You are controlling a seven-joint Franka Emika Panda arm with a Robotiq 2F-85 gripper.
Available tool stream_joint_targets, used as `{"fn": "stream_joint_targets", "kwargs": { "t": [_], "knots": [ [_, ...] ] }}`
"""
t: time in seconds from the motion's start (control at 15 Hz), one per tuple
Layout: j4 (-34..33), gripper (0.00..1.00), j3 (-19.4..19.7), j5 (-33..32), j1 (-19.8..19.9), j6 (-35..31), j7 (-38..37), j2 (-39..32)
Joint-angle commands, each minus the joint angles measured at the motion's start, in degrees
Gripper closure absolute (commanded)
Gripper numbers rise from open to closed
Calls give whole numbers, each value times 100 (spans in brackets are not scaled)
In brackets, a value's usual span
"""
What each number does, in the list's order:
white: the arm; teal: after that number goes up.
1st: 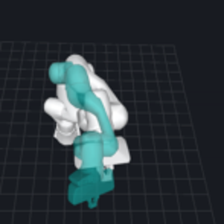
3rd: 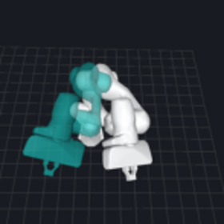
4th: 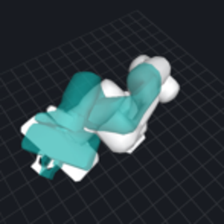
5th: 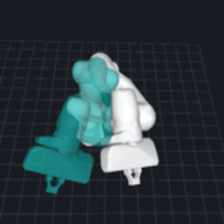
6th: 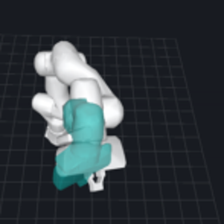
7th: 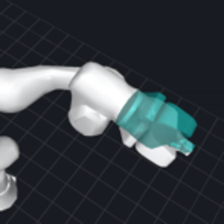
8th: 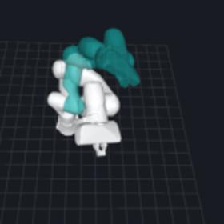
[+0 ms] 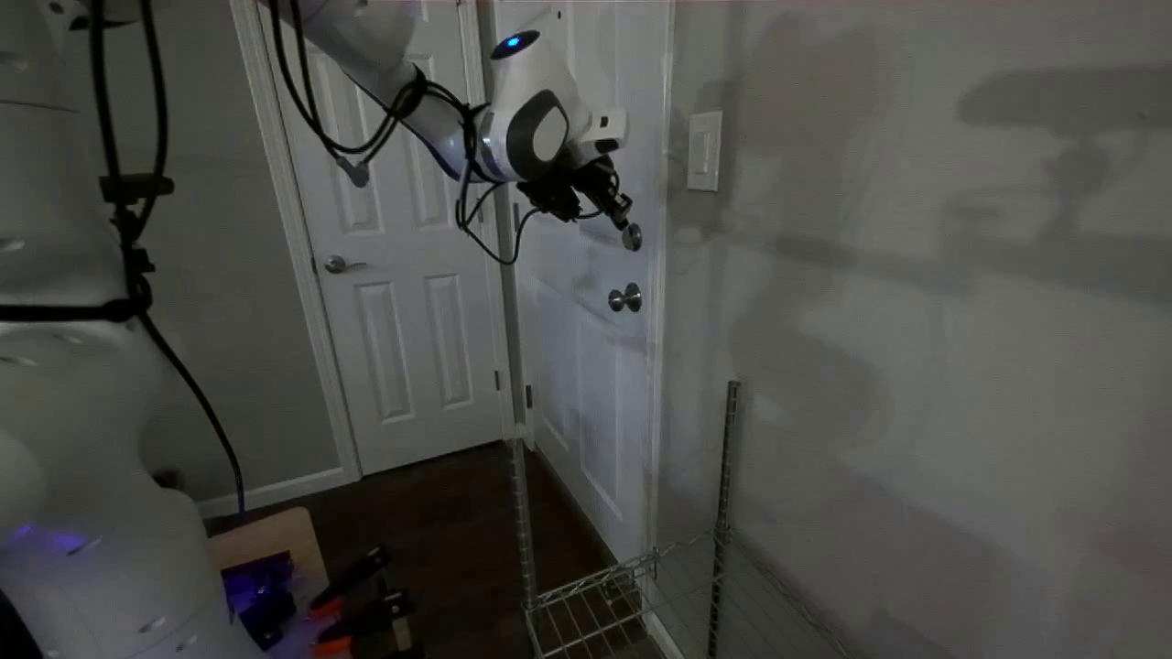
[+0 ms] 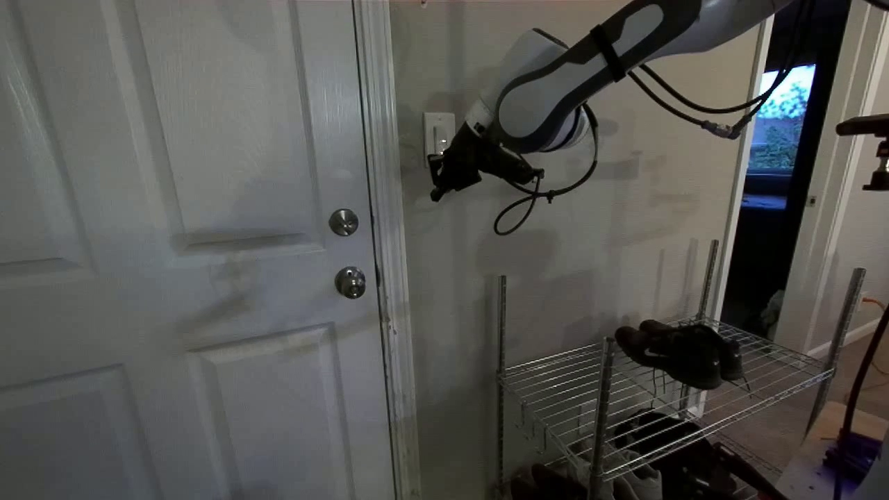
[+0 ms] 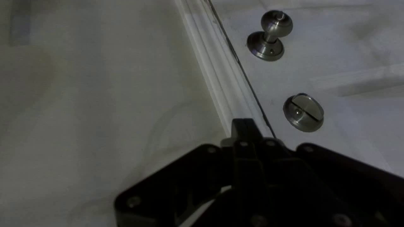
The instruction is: Flip the switch to turn off the light
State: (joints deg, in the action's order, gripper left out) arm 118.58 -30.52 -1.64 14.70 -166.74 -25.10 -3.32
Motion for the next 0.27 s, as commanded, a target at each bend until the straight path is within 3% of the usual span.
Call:
{"fn": "stream_joint_targets", "kwargs": {
  "t": [0.0, 0.2],
  "knots": [
    [610, 99, 997, 700, -873, -89, 439, 621],
    [899, 98, 1598, 808, -1343, -96, 484, 905]
  ]
}}
